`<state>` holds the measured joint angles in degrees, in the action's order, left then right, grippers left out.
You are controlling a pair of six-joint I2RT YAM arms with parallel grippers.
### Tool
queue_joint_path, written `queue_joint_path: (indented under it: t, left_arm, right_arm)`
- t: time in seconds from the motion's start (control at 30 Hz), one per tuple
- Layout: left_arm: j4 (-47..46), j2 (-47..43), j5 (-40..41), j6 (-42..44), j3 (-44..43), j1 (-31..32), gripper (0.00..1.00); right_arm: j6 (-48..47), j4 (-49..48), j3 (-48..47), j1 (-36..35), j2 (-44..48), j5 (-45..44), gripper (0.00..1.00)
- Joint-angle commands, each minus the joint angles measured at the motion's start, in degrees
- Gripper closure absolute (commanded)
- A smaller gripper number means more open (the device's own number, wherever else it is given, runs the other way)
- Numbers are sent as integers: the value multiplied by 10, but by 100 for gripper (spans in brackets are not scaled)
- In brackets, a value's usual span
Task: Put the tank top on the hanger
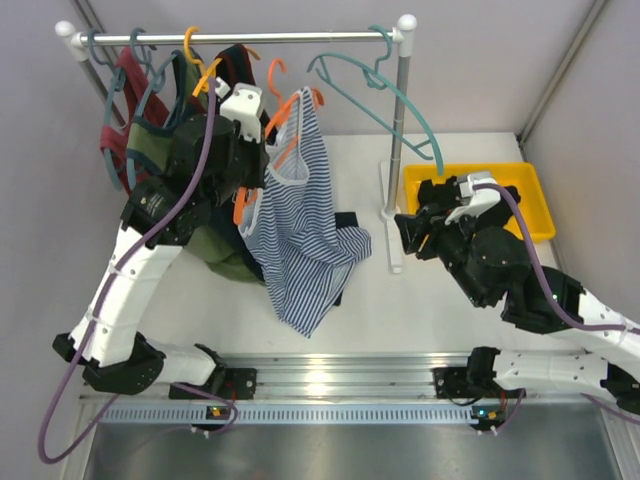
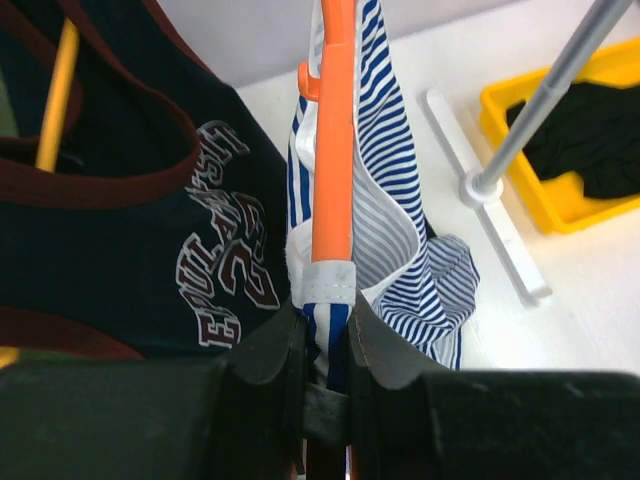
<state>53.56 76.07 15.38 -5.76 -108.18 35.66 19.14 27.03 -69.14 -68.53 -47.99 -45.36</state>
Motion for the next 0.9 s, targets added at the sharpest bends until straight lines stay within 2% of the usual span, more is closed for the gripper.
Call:
queue_joint_path:
  t: [0.0, 0.33, 0.87]
  left_arm:
    - [-72, 7, 40, 17, -71, -4, 100]
    - [-75, 35, 61, 35, -127, -9, 100]
    - [-111, 68, 26, 28, -158, -53, 100]
  right_arm:
    - [1, -10, 2, -7, 5, -3, 53]
    - [-2, -14, 3, -6, 8, -4, 53]
    - [-1, -15, 5, -6, 6, -3, 53]
